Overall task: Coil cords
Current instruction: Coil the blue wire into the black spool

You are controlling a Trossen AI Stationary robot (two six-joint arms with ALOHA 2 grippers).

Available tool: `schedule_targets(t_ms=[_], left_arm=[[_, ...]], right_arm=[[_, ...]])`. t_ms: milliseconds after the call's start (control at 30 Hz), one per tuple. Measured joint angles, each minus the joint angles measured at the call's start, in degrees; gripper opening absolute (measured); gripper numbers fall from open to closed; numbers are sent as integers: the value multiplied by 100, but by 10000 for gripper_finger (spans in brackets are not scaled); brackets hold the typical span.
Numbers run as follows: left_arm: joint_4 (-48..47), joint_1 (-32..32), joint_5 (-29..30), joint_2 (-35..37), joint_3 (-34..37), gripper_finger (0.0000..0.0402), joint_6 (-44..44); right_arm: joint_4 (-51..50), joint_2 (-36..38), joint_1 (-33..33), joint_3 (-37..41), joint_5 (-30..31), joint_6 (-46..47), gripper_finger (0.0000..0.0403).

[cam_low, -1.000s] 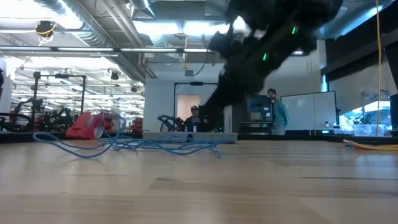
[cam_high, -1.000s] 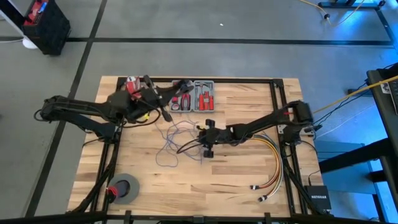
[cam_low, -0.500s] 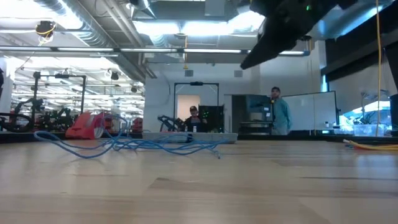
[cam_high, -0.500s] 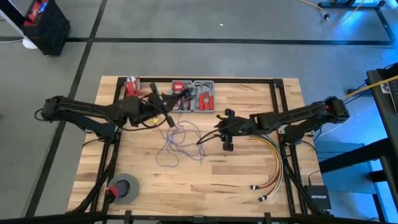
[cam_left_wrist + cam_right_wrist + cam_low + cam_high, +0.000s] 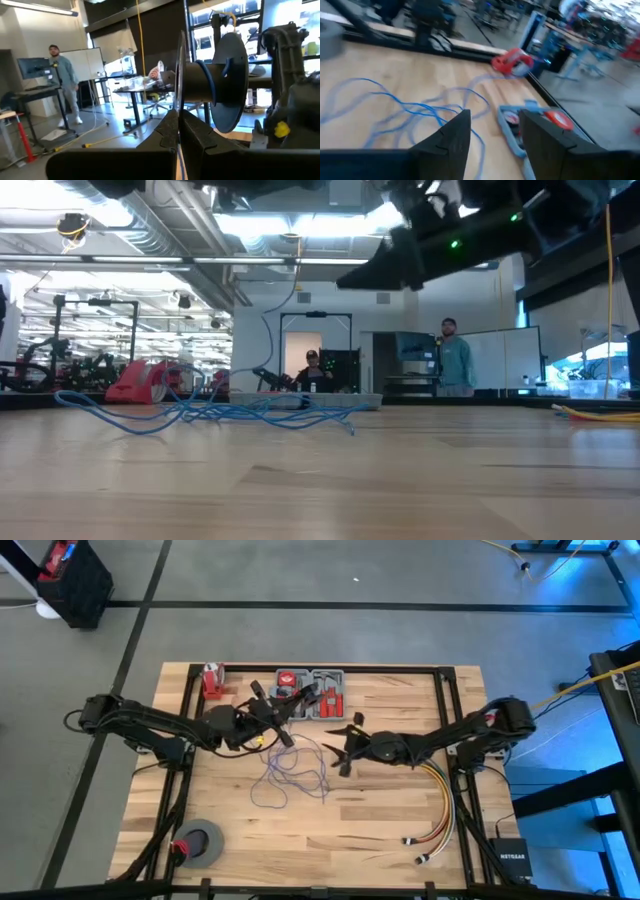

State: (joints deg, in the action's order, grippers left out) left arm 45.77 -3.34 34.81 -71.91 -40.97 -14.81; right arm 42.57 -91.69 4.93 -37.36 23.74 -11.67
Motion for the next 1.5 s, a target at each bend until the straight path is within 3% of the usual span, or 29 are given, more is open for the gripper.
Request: schedule_targets(t_ms=[133,300,400,567,767,1067,1167,1267,1500], left_arm=[[15,-101,45,16,0,1,-20],[49,-117,34,16,0,1,0],[40,-115,36,12,0,1,63],[-20,-118,34,9,0,1,82],[-43,-121,34,7,0,1,79],[-6,-132,34,7,0,1,83],[8,-132,34,7,0,1,86],[8,-132,34,7,0,1,63],[4,-132,34,5,-3,1,57]], right_arm=[[175,-267,-166,-5,-36,249,174],[1356,-595,-341,-58,-571,552,174],[1578,-773,-467,-305,-530,542,174],[1357,-974,-661,-849,-697,416,174],[895,-1055,-733,-1197,-380,92,172],[909,-1126,-823,-1222,-403,-319,100],[1120,-1213,-893,-1222,-710,-326,81],[1136,-1281,-874,-1237,-934,-328,73],[1119,-1599,-886,-1631,-780,-349,73]])
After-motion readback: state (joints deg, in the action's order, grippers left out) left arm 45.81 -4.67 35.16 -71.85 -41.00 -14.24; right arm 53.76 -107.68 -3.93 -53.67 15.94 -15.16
